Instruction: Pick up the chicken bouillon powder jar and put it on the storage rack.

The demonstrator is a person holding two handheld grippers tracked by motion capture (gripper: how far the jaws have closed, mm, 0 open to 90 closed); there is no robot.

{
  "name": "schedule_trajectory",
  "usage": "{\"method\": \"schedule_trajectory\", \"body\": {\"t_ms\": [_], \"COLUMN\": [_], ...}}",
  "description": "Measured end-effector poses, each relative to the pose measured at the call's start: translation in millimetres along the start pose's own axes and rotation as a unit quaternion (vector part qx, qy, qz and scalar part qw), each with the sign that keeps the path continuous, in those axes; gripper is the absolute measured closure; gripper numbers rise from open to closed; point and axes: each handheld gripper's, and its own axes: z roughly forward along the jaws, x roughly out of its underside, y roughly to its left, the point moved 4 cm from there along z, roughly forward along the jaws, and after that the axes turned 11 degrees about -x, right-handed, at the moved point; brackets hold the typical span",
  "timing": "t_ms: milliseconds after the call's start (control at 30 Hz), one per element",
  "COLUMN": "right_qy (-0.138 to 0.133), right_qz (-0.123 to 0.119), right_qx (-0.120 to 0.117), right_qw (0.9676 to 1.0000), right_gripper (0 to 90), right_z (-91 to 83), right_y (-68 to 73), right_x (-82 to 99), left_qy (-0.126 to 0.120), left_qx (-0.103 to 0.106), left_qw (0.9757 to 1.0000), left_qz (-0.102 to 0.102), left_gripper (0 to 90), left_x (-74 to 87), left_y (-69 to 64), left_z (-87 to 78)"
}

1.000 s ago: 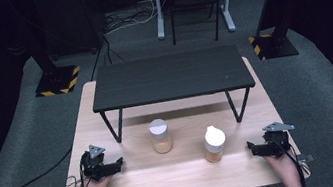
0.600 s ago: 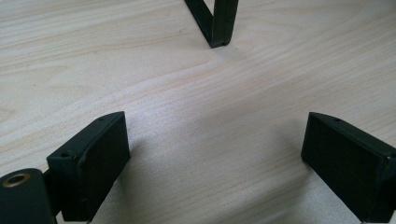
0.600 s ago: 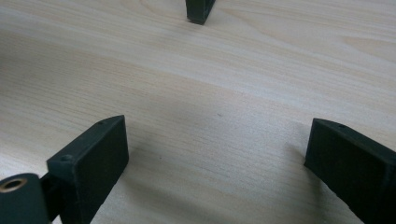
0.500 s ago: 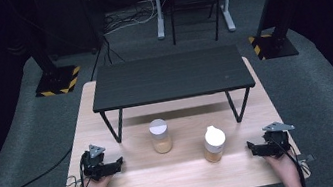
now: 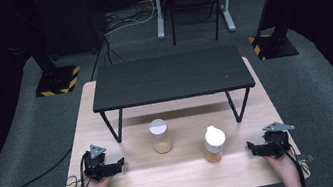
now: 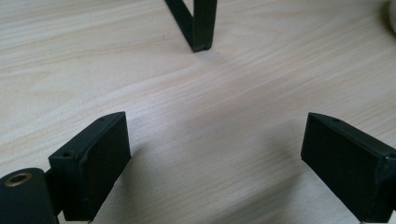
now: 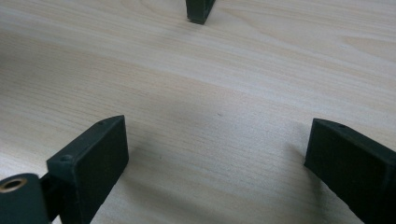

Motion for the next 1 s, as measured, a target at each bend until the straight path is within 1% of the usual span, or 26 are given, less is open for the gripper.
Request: {"method": "schedule_trajectory", "body": {"t_ms": [33,67,100,167,200,233,300,400,433,633,767,833,867,900,1000], "right_qy": [0.000,0.000,0.000,0.000,0.000,0.000,0.000,0.000,0.000,0.000,0.000,0.000,0.000,0.000,0.000], "right_qz": [0.000,0.000,0.000,0.000,0.000,0.000,0.000,0.000,0.000,0.000,0.000,0.000,0.000,0.000,0.000], "right_qx": [0.000,0.000,0.000,0.000,0.000,0.000,0.000,0.000,0.000,0.000,0.000,0.000,0.000,0.000,0.000], "right_qw": [1.0000,1.0000,1.0000,1.0000,1.0000,1.0000,1.0000,1.0000,1.0000,1.0000,1.0000,1.0000,1.0000,1.0000,1.0000], "right_gripper": [4.9,4.9,4.9,4.9,4.9,4.9,4.9,4.9,4.9,4.9,4.9,4.8,4.8,4.8,4.8], "right_z": [0.0,0.0,0.0,0.0,0.0,0.0,-0.1,-0.1,-0.1,-0.1,-0.1,-0.1,-0.1,-0.1,-0.1], "right_y": [0.0,0.0,0.0,0.1,0.0,0.0,0.0,0.0,0.0,0.0,0.0,0.0,0.0,0.0,0.0], "right_x": [0.0,0.0,0.0,0.0,0.0,0.0,0.1,0.1,0.1,0.1,0.1,0.1,0.1,0.1,0.1], "left_qy": [-0.003,-0.003,-0.011,-0.014,-0.020,-0.022,-0.032,-0.039,-0.043,-0.053,-0.062,-0.067,-0.067,-0.070,-0.073], "left_qx": [0.006,0.006,0.014,0.015,0.016,0.018,0.024,0.027,0.028,0.034,0.045,0.049,0.049,0.053,0.060], "left_qw": [1.0000,1.0000,0.9998,0.9997,0.9997,0.9996,0.9992,0.9989,0.9987,0.9980,0.9970,0.9964,0.9964,0.9959,0.9952], "left_qz": [-0.005,-0.005,-0.012,-0.009,-0.002,0.000,0.000,0.000,0.005,0.011,0.014,0.020,0.020,0.023,0.023], "left_gripper": [7.7,7.7,7.7,7.9,7.9,7.9,7.9,8.1,8.1,8.2,8.2,8.2,8.3,8.3,8.3], "left_x": [-0.1,-0.1,-0.6,-1.6,-4.2,-5.4,-7.1,-7.9,-9.5,-13.1,-17.2,-19.7,-19.7,-21.5,-23.9], "left_y": [1.1,1.1,1.7,0.8,-1.8,-2.3,-4.1,-5.6,-7.5,-11.0,-14.3,-17.1,-17.1,-19.0,-21.0], "left_z": [-1.1,-1.1,-4.3,-6.1,-9.3,-10.6,-13.9,-16.7,-19.6,-26.9,-33.6,-37.5,-37.5,-39.9,-42.4]}}
